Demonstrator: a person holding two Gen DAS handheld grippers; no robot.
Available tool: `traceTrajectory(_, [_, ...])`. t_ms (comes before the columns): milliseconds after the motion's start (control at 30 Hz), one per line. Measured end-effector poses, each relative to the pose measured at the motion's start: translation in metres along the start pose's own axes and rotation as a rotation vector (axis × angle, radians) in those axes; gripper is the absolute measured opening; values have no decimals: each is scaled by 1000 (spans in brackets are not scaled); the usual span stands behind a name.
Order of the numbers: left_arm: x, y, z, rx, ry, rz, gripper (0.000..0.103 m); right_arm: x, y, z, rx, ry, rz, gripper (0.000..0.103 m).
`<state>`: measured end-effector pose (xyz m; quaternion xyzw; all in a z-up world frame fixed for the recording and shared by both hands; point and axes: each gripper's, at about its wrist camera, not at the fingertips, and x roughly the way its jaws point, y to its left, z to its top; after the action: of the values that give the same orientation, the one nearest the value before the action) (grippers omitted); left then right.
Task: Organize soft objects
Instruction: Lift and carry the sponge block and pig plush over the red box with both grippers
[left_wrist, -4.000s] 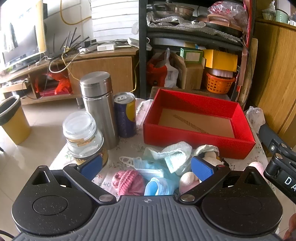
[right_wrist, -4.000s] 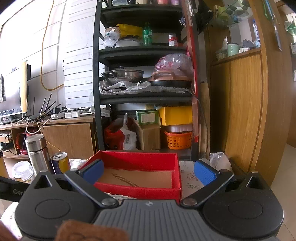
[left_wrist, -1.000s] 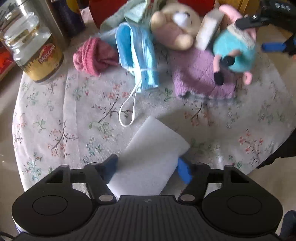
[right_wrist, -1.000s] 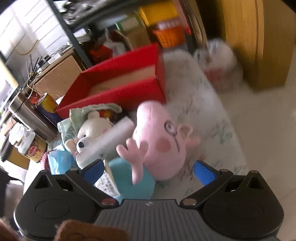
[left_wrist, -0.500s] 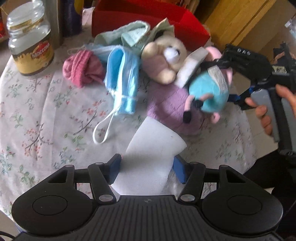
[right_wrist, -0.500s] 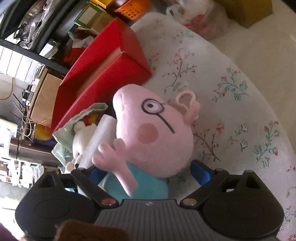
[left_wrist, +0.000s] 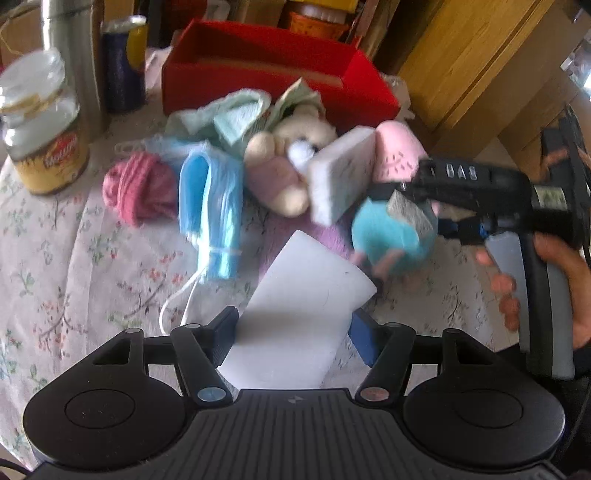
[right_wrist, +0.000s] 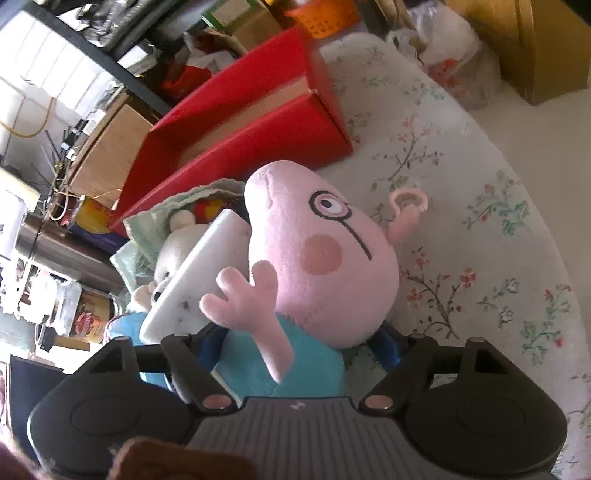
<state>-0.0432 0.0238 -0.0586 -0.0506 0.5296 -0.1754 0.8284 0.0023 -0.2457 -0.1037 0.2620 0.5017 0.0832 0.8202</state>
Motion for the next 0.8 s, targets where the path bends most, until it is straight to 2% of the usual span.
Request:
traceTrajectory(300, [-8, -7, 11, -3, -72, 23, 66, -35, 4, -10, -35, -42, 32, 51])
traceTrajectory(533, [-15, -6, 22, -50, -110, 11, 67, -64, 4, -22, -20, -84, 78, 51])
traceTrajectory(667, [-24, -9, 32, -75, -170, -6, 67, -82, 2, -28, 2, -112, 92, 51])
traceTrajectory(800, [-33, -10, 42, -109, -239, -7, 67, -98, 13, -17, -12, -167, 128, 51])
